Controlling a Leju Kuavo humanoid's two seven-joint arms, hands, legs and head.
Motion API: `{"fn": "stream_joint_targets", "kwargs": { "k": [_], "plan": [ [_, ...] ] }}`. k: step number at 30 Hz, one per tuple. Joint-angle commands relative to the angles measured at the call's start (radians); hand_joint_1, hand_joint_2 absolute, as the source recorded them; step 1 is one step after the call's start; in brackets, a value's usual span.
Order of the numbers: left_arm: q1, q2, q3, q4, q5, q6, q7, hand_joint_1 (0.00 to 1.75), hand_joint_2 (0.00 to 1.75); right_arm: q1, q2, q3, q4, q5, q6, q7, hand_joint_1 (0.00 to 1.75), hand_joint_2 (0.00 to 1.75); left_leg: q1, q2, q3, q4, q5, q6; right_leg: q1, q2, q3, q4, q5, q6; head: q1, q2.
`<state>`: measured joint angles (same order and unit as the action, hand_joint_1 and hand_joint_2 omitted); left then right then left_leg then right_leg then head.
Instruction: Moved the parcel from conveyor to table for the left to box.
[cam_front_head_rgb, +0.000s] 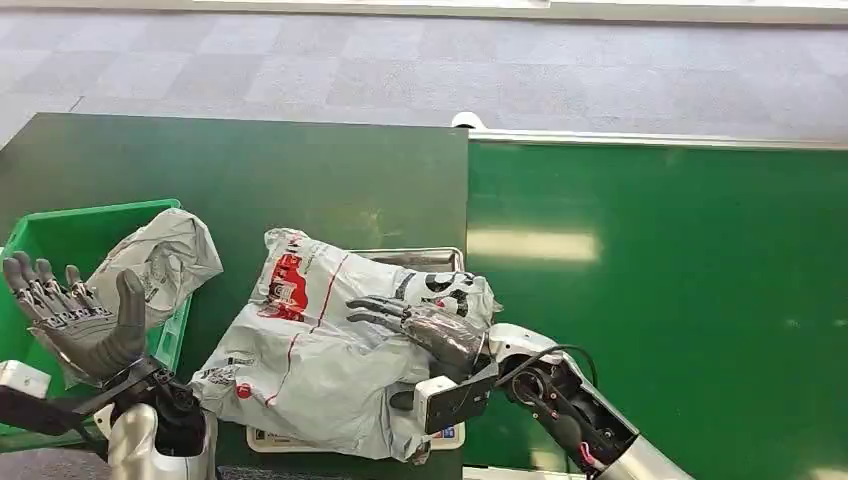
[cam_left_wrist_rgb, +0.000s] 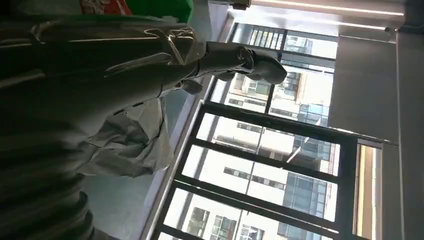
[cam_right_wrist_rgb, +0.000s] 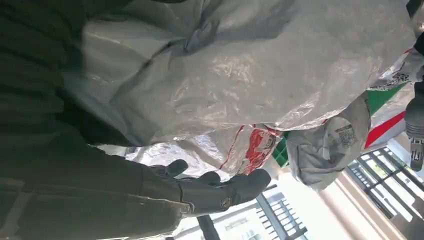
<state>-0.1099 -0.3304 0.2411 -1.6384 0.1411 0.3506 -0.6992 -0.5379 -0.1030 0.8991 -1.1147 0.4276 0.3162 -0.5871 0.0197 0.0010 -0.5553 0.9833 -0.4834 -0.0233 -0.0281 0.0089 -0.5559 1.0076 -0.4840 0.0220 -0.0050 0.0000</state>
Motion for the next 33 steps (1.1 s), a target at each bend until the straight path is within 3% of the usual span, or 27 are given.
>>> {"fn": "stream_joint_targets", "kwargs": {
  "k": [1,33],
  "plan": [
    [-0.022,0.012,0.011,0.052,0.003,0.001,0.001,0.0,1.75,-0.014,-0.016,0.007,0.001,-0.001,0.006,-0.003,0.0,1.75,0.0,-0.001,0.0,-0.001,0.001,0.001,0.0,-0.002,0.0,-0.001,0.001,-0.002,0.0,0.0],
    [-0.022,0.012,0.011,0.052,0.003,0.001,0.001,0.0,1.75,-0.014,-0.016,0.007,0.001,-0.001,0.006,-0.003,0.0,1.75,0.0,-0.001,0.0,0.0,0.0,0.001,0.0,-0.001,0.0,0.0,0.0,-0.001,0.0,0.0]
  ]
}}
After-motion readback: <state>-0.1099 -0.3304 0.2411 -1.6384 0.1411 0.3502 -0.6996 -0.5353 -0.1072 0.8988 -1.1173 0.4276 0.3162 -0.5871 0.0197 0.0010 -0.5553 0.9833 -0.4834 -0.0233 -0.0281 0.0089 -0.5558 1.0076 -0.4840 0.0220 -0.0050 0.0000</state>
